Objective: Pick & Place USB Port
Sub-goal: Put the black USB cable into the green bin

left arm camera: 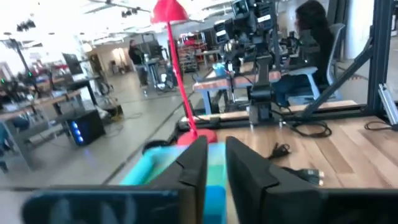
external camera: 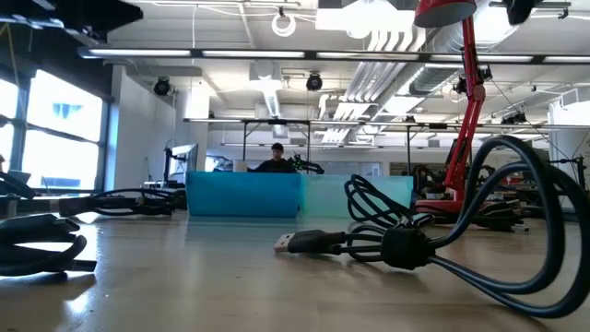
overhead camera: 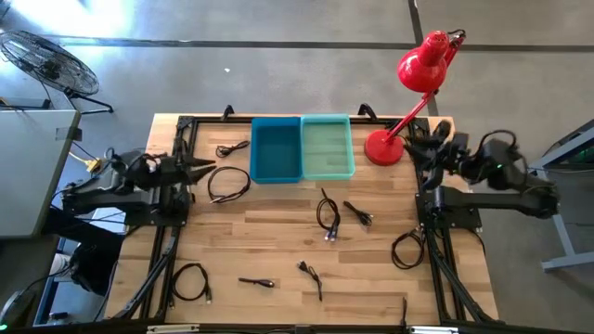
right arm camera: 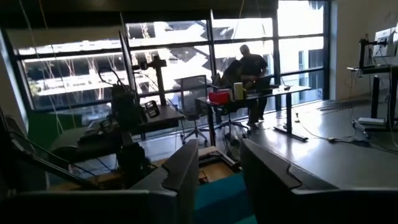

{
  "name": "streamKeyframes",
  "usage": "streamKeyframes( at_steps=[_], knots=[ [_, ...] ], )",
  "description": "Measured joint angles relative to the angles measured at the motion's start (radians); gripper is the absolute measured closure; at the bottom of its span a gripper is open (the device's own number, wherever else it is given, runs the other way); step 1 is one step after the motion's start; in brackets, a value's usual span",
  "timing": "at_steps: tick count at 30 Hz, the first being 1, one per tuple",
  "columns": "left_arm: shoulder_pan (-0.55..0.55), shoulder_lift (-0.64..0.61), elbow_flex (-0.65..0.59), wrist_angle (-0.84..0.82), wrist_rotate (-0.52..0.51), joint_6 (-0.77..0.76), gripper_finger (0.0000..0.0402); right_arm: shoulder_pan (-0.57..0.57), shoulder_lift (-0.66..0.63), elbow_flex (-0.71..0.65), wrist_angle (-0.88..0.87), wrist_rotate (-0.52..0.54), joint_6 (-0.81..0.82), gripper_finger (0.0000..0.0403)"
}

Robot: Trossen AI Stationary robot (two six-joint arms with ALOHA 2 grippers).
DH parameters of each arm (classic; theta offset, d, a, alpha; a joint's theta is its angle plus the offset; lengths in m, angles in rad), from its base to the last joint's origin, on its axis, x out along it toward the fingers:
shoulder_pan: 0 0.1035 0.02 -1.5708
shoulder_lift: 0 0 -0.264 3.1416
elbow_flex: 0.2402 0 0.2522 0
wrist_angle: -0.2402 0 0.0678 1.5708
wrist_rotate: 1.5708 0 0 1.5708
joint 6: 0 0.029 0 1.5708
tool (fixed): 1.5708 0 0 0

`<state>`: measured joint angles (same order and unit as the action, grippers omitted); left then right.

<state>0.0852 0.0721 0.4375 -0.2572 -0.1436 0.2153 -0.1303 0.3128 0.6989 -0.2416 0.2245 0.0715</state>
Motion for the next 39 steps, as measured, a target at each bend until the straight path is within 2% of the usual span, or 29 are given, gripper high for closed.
streamKeyframes(
  at_steps=[5, 9, 13, 17, 19, 23, 39],
  knots=[
    [0.0, 0.046, 0.078, -0.027, -0.006, 0.078, 0.0287, 0.0, 0.181, 0.26, -0.278, 0.008, -0.098, 0.0269],
    [0.0, 0.075, 0.093, -0.041, -0.016, 0.105, 0.0265, 0.0, 0.332, 0.482, -0.56, 0.067, -0.111, 0.0269],
    [0.0, 0.095, 0.093, -0.049, -0.052, 0.103, 0.0261, 0.0, 0.481, 0.675, -0.841, 0.11, -0.036, 0.0269],
    [0.0, 0.104, 0.093, -0.049, -0.08, 0.103, 0.0261, 0.0, 0.603, 0.789, -1.085, 0.091, 0.077, 0.0269],
    [0.0, 0.103, 0.093, -0.049, -0.088, 0.103, 0.0261, 0.0, 0.649, 0.799, -1.151, 0.06, 0.127, 0.0269],
    [0.0, 0.103, 0.093, -0.05, -0.095, 0.102, 0.0261, 0.0, 0.715, 0.754, -1.154, -0.018, 0.144, 0.0269],
    [0.0, 0.102, 0.094, -0.106, -0.073, 0.032, 0.0261, 0.0, 0.846, 0.416, -0.913, -0.104, 0.131, 0.0269]
  ],
)
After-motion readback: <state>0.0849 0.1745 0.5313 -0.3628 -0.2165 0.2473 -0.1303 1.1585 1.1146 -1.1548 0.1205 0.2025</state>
